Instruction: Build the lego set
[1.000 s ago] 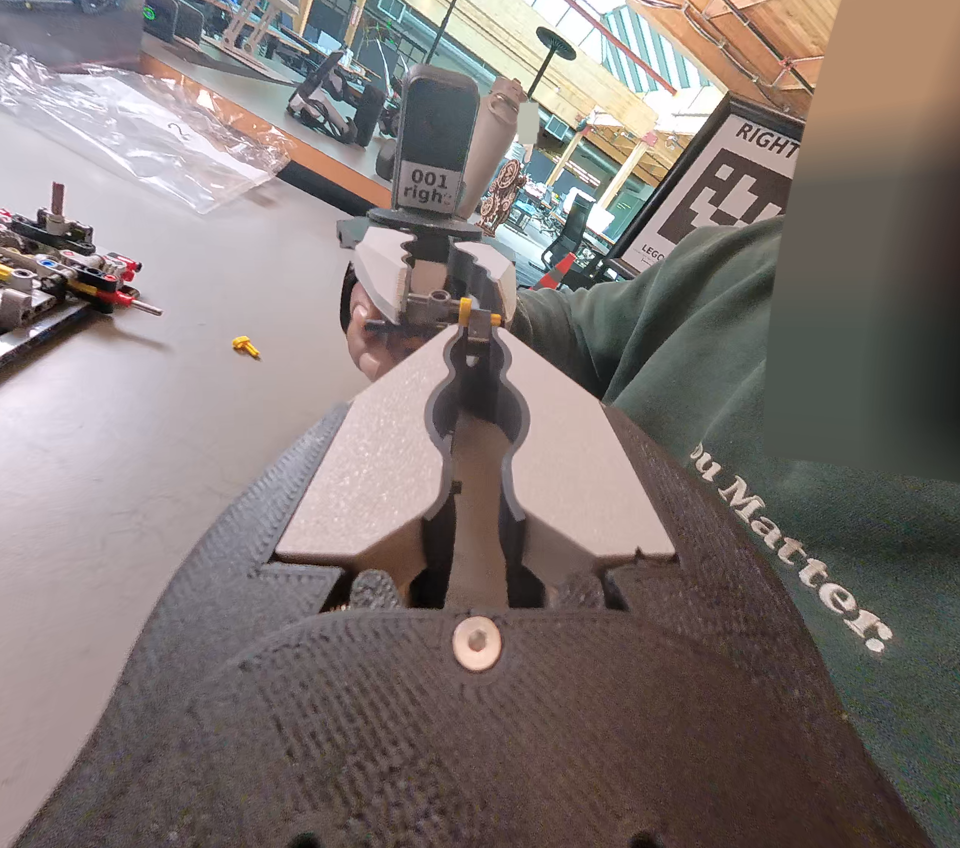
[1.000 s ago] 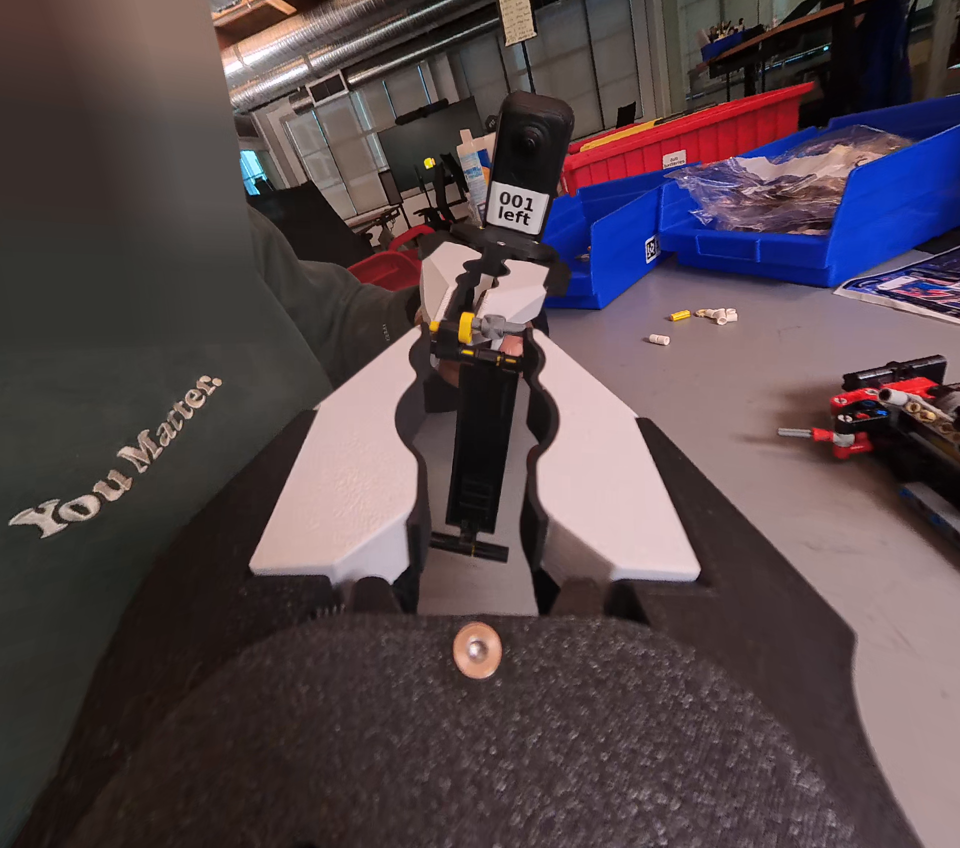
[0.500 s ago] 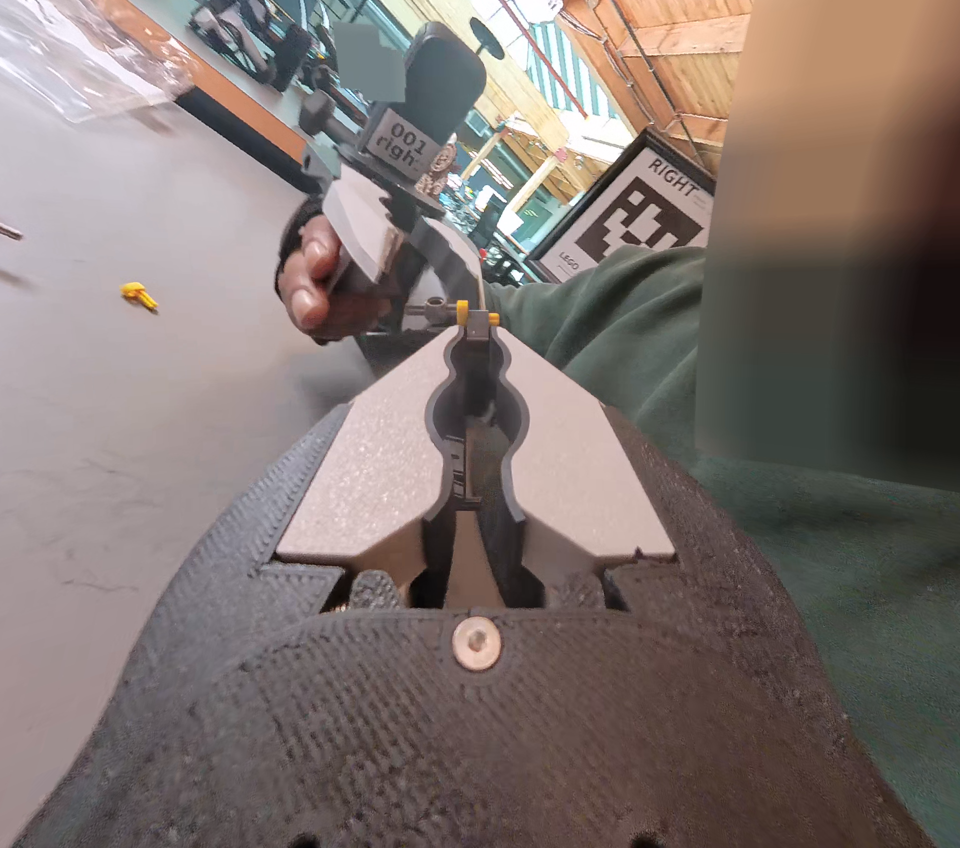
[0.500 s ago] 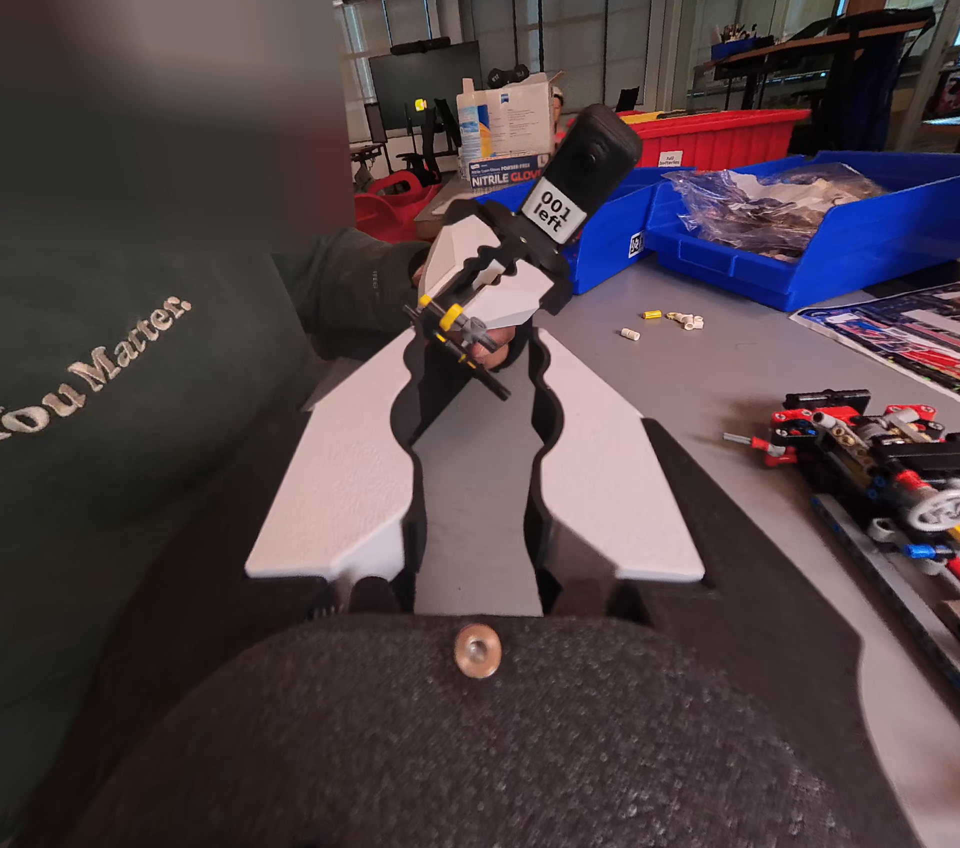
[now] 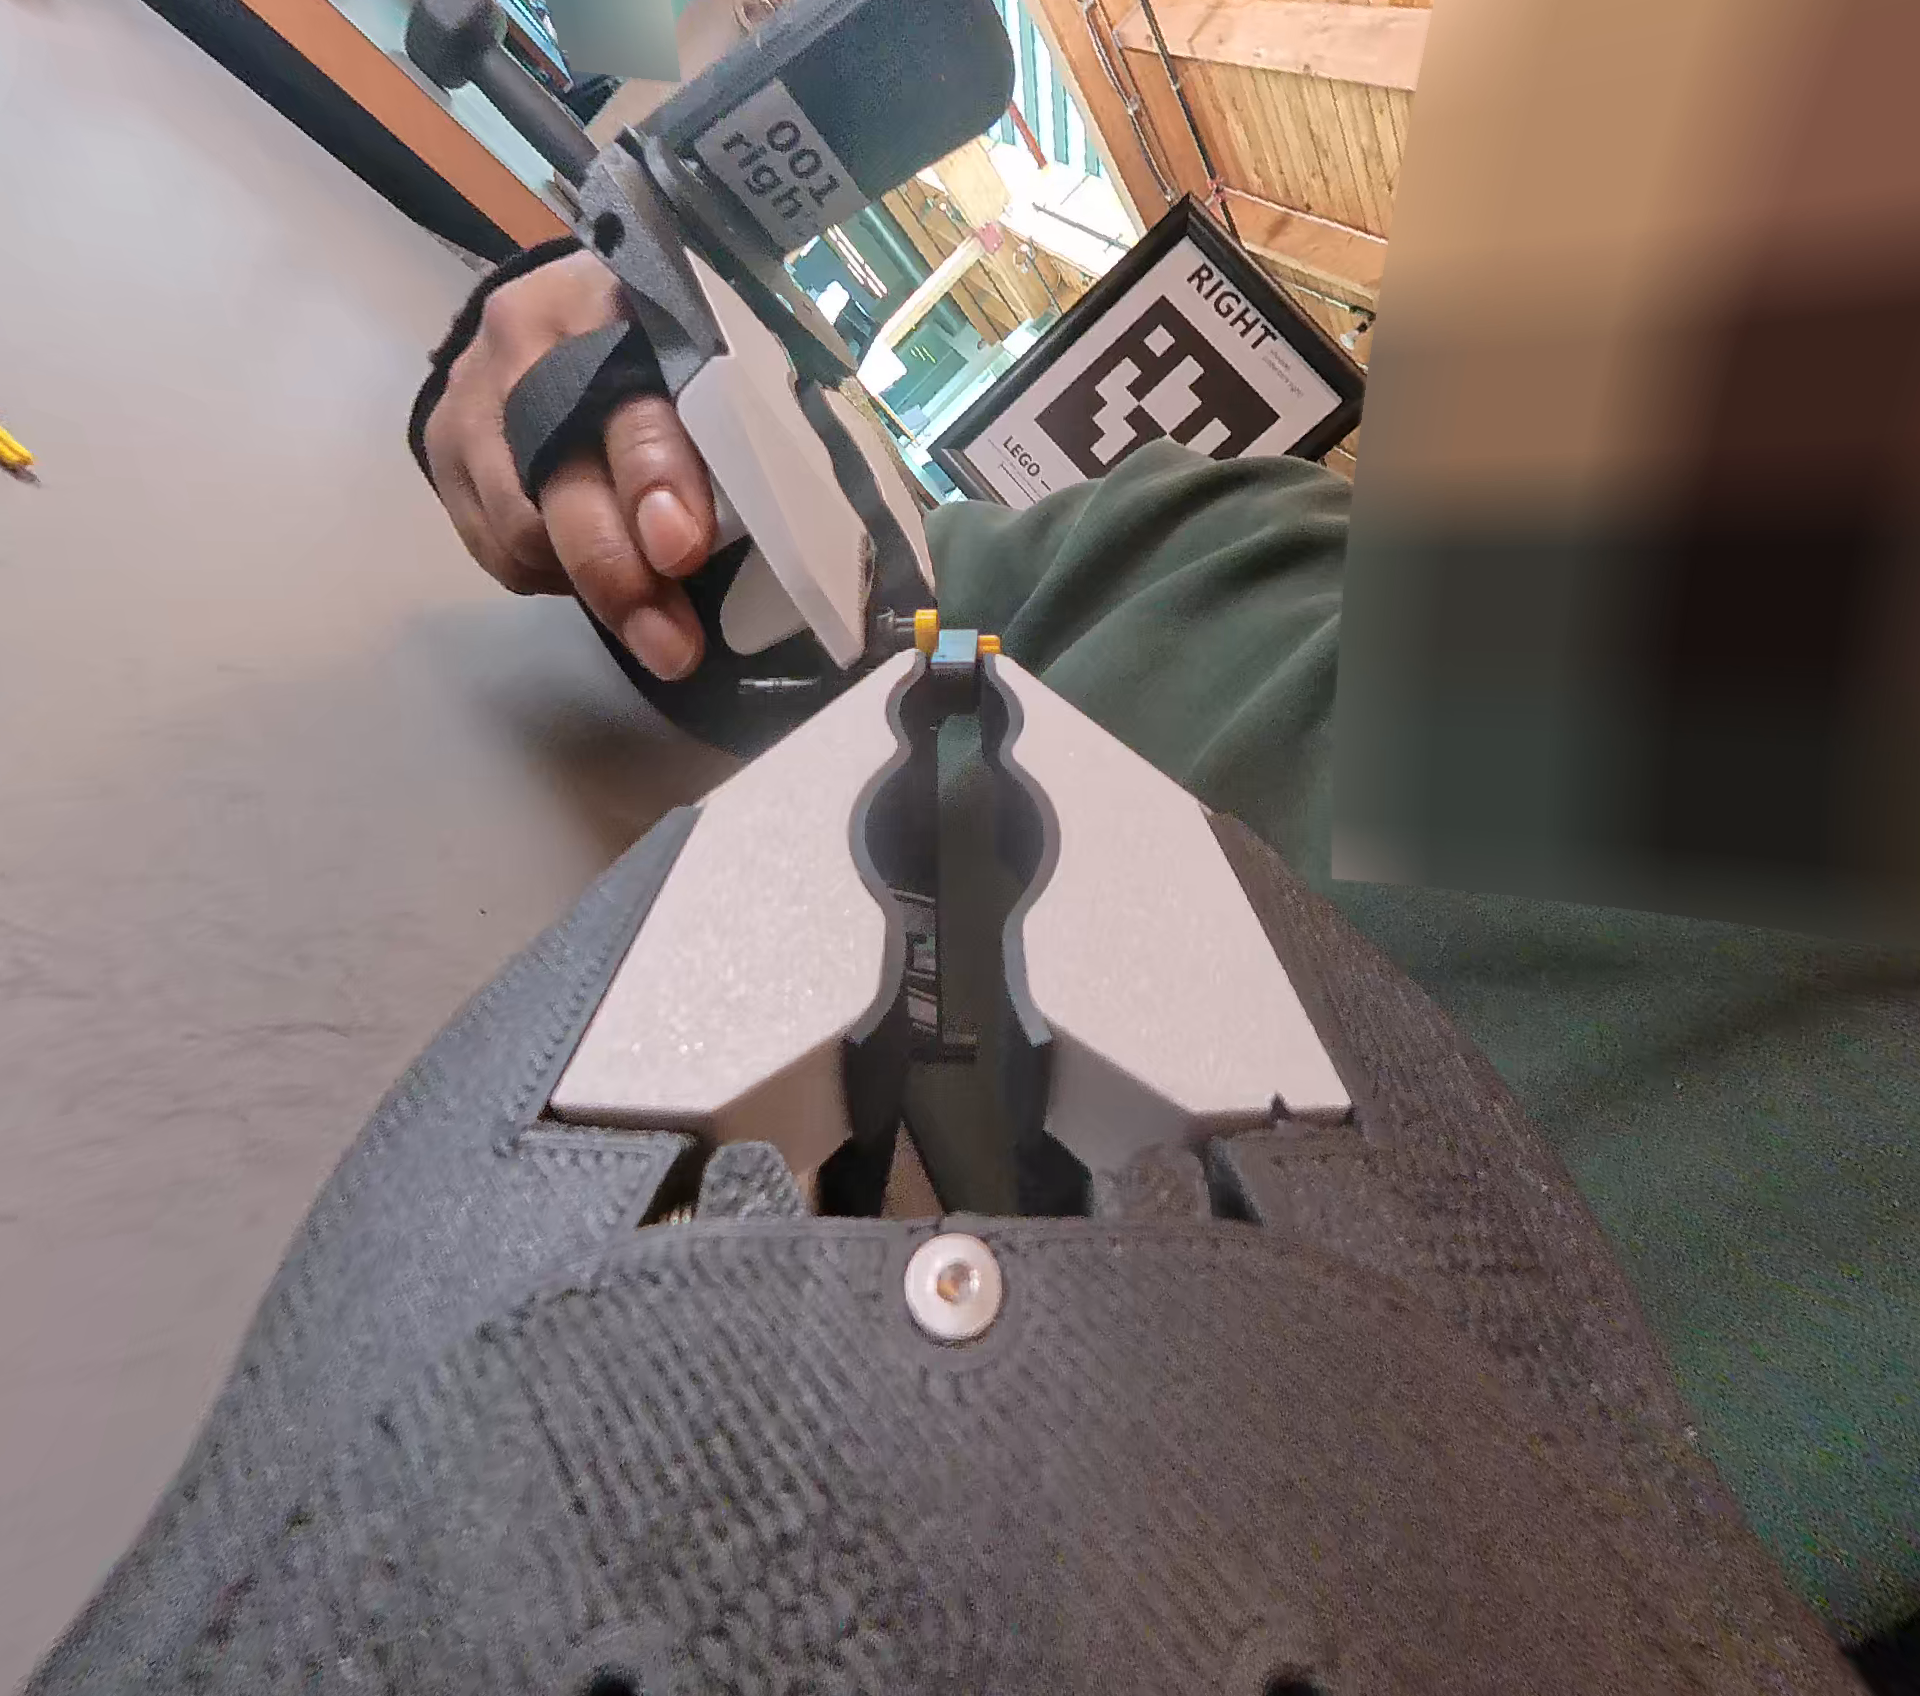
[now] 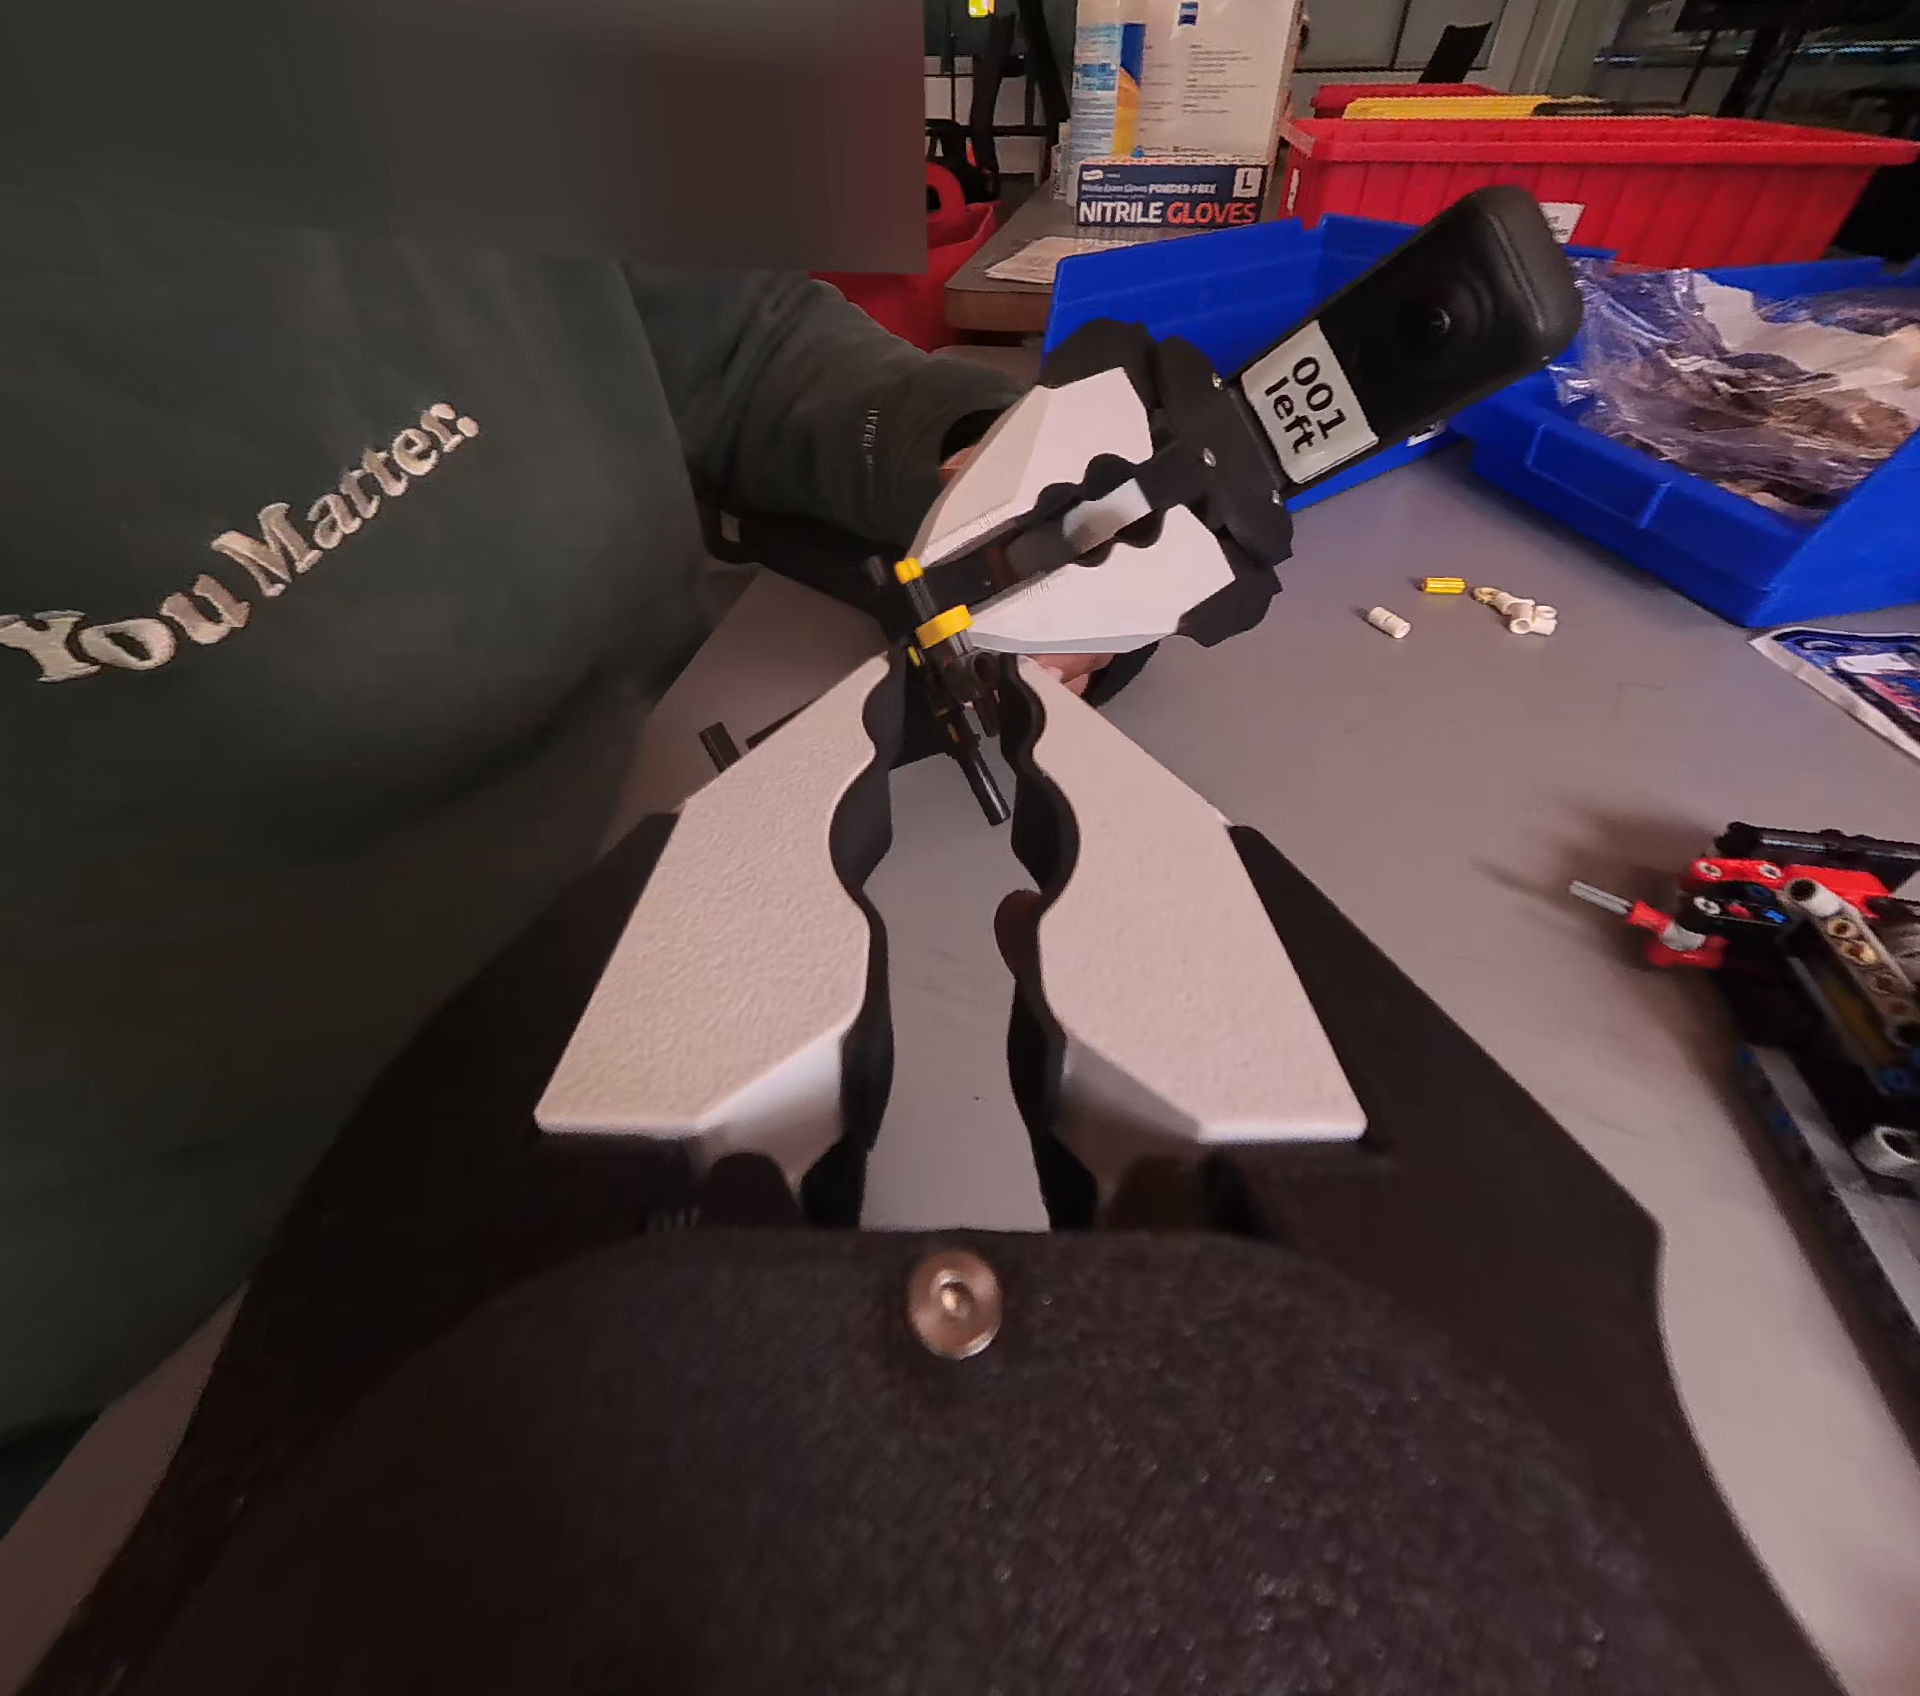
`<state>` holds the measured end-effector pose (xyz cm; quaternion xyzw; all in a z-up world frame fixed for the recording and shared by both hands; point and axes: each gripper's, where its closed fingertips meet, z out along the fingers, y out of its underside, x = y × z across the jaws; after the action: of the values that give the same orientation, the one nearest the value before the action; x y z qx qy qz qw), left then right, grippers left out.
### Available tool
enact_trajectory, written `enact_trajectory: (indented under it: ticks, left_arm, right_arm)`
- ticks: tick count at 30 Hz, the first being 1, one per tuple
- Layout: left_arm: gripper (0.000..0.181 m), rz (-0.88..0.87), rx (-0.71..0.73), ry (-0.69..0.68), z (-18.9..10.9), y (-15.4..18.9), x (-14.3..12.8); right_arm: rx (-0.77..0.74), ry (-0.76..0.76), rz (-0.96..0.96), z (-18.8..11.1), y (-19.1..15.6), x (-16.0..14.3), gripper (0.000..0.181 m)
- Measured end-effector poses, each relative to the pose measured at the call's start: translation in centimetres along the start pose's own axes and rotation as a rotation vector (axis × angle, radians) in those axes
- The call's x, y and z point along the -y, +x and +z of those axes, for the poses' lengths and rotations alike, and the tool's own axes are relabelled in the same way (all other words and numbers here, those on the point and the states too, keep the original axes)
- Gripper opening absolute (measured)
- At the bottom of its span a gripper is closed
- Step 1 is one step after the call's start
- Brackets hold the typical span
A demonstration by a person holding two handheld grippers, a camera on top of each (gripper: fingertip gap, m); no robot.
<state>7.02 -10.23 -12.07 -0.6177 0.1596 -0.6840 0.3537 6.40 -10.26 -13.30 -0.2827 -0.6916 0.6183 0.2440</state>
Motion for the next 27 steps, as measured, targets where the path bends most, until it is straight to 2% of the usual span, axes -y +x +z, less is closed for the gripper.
enact_trajectory:
  ticks: [2,6,9,12,17,22,27]
  left_arm:
    - [0.006,0.001,0.011,0.03,-0.4,-0.2,0.5]
    - [0.008,0.073,0.071,0.033,-1.0,-0.7,0.9]
    - [0.017,0.161,0.114,-0.009,-1.2,-0.8,0.6]
    - [0.027,0.309,0.218,-0.093,-1.1,-1.6,-0.2]
    - [0.01,0.472,0.423,-0.147,-1.1,-3.6,-0.4]
    - [0.002,0.296,0.395,-0.07,-1.4,-3.8,0.3]
    - [0.001,0.192,0.355,-0.032,-1.2,-3.6,0.5]
  right_arm:
    - [-0.046,0.016,-0.014,-0.2,0.7,0.3,0.005]
    - [-0.088,0.022,-0.019,-0.6,1.3,0.6,0.005]
    - [-0.098,0.043,0.012,-0.8,1.6,0.9,0.005]
    - [-0.128,0.064,0.079,-1.2,2.5,1.0,0.005]
    - [-0.172,0.09,0.176,-1.3,3.9,0.8,0.005]
    - [-0.22,0.115,0.107,-1.1,4.1,1.4,0.004]
    - [-0.291,0.095,-0.02,-1.0,4.2,1.7,0.004]
